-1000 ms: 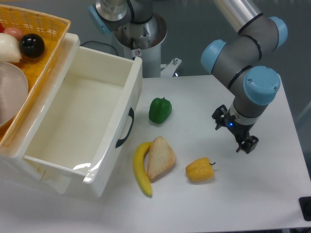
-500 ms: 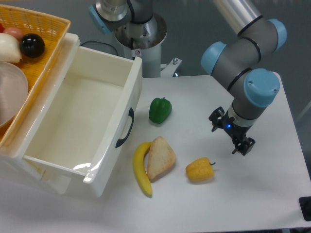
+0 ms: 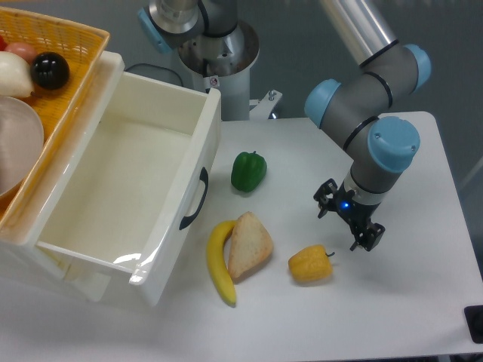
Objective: Pick up the yellow pepper
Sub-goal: 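Lower the gripper over the yellow pepper, then close the gripper around the yellow pepper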
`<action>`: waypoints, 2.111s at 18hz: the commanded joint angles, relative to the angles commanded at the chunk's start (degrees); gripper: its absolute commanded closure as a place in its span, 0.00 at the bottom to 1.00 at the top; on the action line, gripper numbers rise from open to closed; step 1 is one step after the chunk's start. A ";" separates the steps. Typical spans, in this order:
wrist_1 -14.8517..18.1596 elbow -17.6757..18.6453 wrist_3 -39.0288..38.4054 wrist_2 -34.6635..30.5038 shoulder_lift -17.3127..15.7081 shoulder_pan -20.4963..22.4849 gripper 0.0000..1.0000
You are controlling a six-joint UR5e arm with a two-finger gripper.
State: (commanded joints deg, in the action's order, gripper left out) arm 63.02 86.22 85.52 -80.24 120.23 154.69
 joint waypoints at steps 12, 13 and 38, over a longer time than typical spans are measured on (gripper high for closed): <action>-0.35 -3.34 3.60 -1.40 3.43 -4.66 0.00; -0.35 -3.26 4.39 -1.49 3.61 -5.01 0.00; -2.73 -3.25 4.13 -11.08 6.86 -8.53 0.61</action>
State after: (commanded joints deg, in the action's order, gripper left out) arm 60.29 82.97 89.65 -91.32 127.09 146.16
